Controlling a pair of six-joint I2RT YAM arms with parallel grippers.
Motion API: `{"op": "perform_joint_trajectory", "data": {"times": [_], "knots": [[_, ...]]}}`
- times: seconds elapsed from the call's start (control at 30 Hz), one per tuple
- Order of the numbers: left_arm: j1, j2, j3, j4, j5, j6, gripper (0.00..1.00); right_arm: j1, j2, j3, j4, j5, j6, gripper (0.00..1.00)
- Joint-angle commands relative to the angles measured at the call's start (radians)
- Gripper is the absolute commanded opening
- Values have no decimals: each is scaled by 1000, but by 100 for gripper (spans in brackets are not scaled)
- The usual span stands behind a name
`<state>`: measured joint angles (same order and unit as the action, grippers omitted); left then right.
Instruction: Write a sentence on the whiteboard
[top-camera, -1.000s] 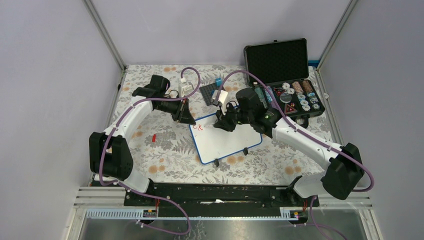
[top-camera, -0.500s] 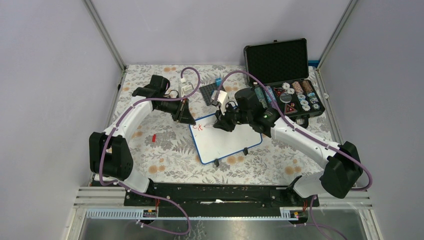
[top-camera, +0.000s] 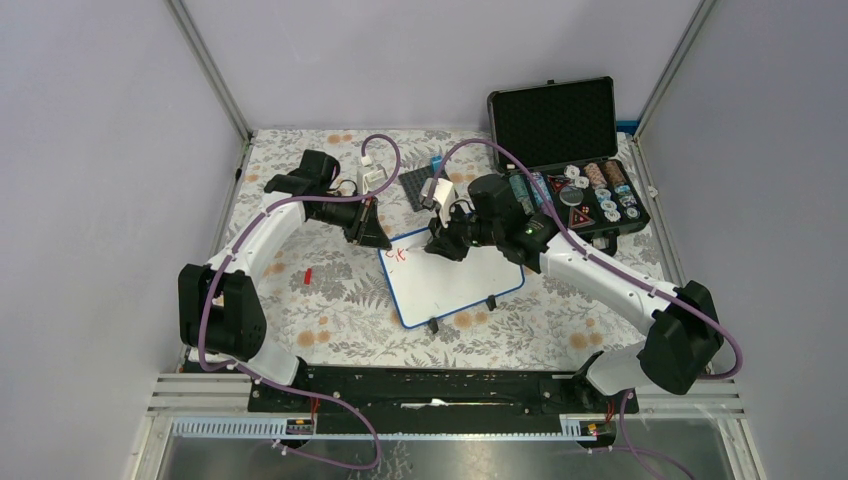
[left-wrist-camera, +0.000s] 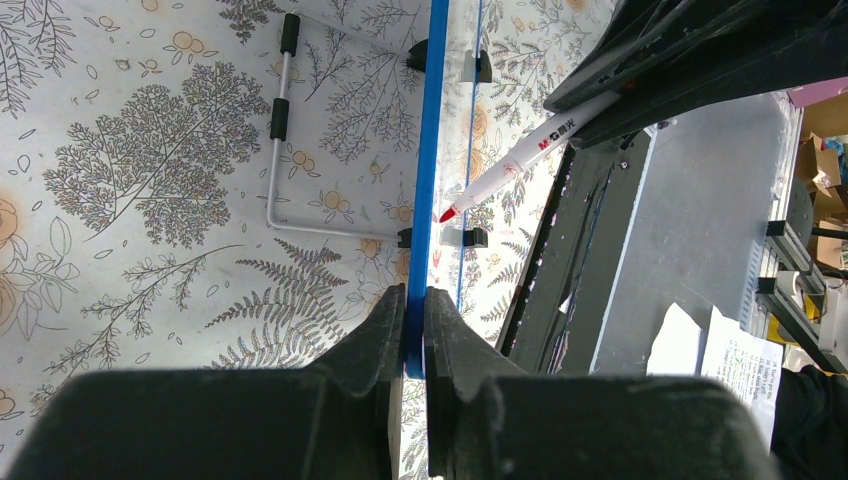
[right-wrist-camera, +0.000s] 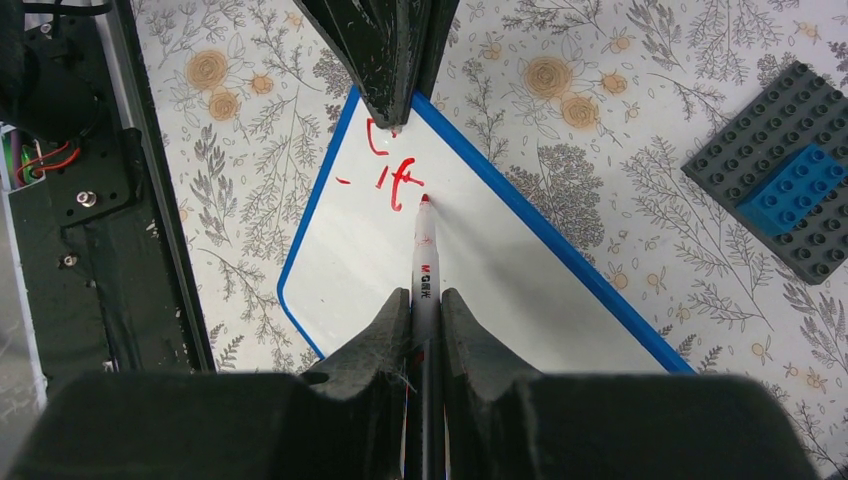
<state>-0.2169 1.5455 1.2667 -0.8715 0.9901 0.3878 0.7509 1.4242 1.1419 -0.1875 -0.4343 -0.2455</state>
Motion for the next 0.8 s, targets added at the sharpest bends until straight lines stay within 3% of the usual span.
{"op": "perform_joint_trajectory", "data": {"times": [0.0, 0.77], "knots": [[-1, -24, -6, 36, -1, 8, 0, 4, 3, 42, 41, 18, 5, 0], [-1, -26, -5, 37, -13, 3, 0, 5, -30, -30, 21, 55, -18, 0]]}}
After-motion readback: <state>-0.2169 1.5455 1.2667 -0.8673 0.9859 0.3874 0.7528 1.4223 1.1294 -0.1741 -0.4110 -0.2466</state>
